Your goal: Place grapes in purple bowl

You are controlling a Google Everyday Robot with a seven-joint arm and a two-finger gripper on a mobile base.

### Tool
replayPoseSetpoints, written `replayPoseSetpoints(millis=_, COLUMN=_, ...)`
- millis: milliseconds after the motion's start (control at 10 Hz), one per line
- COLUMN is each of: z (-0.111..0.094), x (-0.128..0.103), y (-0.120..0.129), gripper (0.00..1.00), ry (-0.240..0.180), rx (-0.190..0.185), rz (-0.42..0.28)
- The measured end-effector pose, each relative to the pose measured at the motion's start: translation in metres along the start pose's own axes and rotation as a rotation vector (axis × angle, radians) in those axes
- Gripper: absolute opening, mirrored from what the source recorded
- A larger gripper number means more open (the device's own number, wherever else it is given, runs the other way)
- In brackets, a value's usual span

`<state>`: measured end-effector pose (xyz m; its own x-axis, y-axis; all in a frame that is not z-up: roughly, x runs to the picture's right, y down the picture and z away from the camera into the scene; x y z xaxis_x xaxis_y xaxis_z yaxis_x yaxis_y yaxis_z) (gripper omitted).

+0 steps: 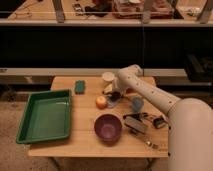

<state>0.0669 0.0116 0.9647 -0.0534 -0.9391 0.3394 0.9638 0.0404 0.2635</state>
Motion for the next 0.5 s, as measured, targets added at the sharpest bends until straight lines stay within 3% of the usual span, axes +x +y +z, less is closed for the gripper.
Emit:
replayPoseSetpoints(millis=300, z=0.0007, x=-0.0033, y=-0.0039, gripper=0.28, ry=-0.015, rx=0.013, rz=-0.021)
replayPoseSetpoints(millis=500, z=-0.0003, x=-0.0087, y=-0.007, gripper=0.08, ry=-0.054, rx=0.005, rz=-0.052)
